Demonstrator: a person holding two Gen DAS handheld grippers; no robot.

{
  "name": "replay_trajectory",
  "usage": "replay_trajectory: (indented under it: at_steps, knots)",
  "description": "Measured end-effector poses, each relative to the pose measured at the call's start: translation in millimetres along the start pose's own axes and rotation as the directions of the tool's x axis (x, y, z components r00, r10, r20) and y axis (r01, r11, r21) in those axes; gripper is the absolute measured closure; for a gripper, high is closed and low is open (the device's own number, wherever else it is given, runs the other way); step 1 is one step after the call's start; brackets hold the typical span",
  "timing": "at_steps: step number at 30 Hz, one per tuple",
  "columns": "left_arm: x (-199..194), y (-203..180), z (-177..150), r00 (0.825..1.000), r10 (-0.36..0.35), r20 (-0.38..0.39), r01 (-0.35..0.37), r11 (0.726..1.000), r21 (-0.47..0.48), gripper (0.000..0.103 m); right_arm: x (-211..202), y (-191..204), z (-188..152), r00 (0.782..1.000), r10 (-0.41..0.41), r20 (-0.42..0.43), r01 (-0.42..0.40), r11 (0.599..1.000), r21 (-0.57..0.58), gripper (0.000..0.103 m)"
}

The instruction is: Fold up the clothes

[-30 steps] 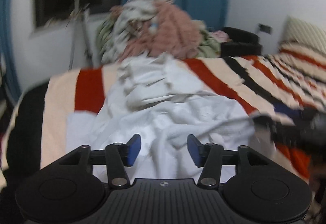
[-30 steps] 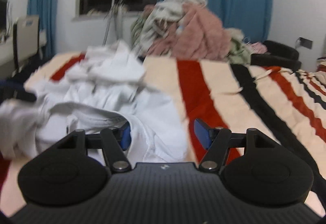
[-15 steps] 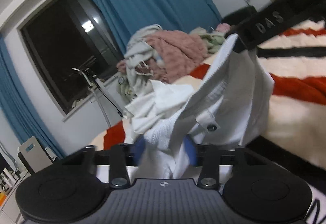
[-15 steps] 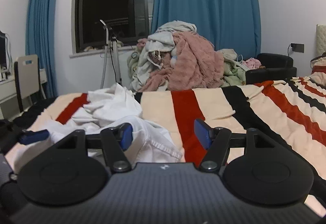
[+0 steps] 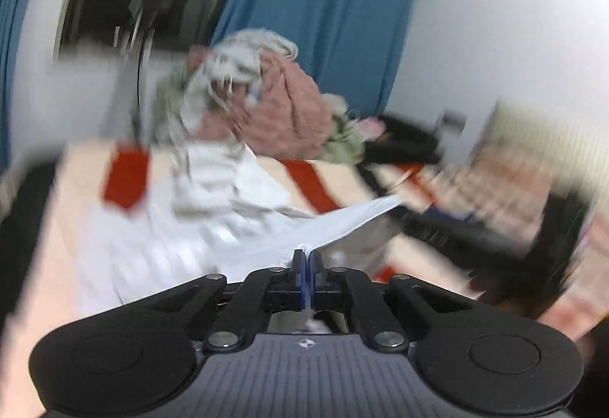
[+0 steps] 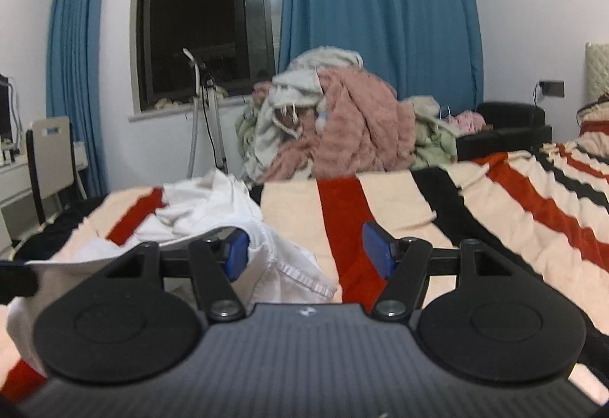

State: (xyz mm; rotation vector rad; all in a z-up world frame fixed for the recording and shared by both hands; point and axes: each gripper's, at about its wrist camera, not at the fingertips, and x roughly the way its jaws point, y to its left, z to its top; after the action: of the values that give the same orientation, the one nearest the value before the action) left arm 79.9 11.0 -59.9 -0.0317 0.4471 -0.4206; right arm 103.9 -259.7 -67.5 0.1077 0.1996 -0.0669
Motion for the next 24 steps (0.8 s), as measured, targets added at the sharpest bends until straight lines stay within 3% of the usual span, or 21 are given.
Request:
replay_trajectory:
  at_steps: [2, 5, 6, 8, 10, 12, 14, 16, 17, 20, 24]
  knots:
    - [-12.7, 12.2, 2.7, 0.998, -0.06, -0.013, 0.058, 0.993, -0.102, 0.102, -6.6, 2.7, 3.1, 0.999, 0.012, 0.036, -0.012, 1.0, -0.005, 0.038]
    - [-31.8, 30.4, 6.9, 0.988, -0.15, -0.022, 0.14, 0.957, -0.255, 0.1, -12.9, 7.8, 6.1, 0.998, 0.021, 0.067, -0.02, 0.999, -0.027, 0.038]
    - [-27.0, 29.4, 6.0, 0.989, -0.144, -0.038, 0.13, 0.96, -0.248, 0.098, -13.2, 8.6, 6.2, 0.997, 0.024, 0.068, -0.022, 0.999, -0.032, 0.038]
    - [-21.6, 17.6, 1.2, 0.991, -0.116, -0.061, 0.104, 0.979, -0.176, 0.091, -13.9, 10.2, 6.5, 0.997, 0.029, 0.069, -0.026, 0.999, -0.042, 0.039]
    - [-17.8, 0.9, -4.9, 0.994, -0.082, -0.069, 0.077, 0.994, -0.074, 0.073, -14.5, 11.7, 6.8, 0.997, 0.034, 0.071, -0.031, 0.998, -0.052, 0.039]
    - [-14.0, -15.9, -10.9, 0.996, -0.047, -0.074, 0.05, 0.998, 0.029, 0.046, -13.6, 9.6, 8.8, 0.997, 0.039, 0.062, -0.036, 0.998, -0.045, 0.039]
    - [-2.5, -35.9, -19.9, 0.998, -0.009, -0.066, 0.018, 0.99, 0.141, 0.033, -12.7, 7.1, 10.1, 0.998, 0.046, 0.043, -0.044, 0.998, -0.033, 0.039]
    - [7.7, -59.0, -31.1, 0.994, 0.104, -0.014, -0.097, 0.958, 0.269, 0.02, -11.7, 3.1, 11.0, 0.999, 0.051, 0.018, -0.051, 0.999, -0.015, 0.039]
    - [12.8, -70.6, -36.8, 0.987, 0.16, 0.018, -0.157, 0.931, 0.329, 0.019, -11.8, 1.5, 10.6, 0.999, 0.053, 0.008, -0.053, 0.999, -0.002, 0.039]
    - [29.3, -70.8, -42.9, 0.953, 0.3, 0.041, -0.294, 0.886, 0.358, 0.019, -12.2, -2.9, 9.4, 0.998, 0.054, -0.009, -0.054, 0.998, 0.032, 0.039]
    - [51.3, -69.4, -50.7, 0.877, 0.475, 0.073, -0.464, 0.798, 0.385, 0.018, -11.3, -7.5, 7.9, 0.999, 0.037, -0.016, -0.036, 0.998, 0.053, 0.038]
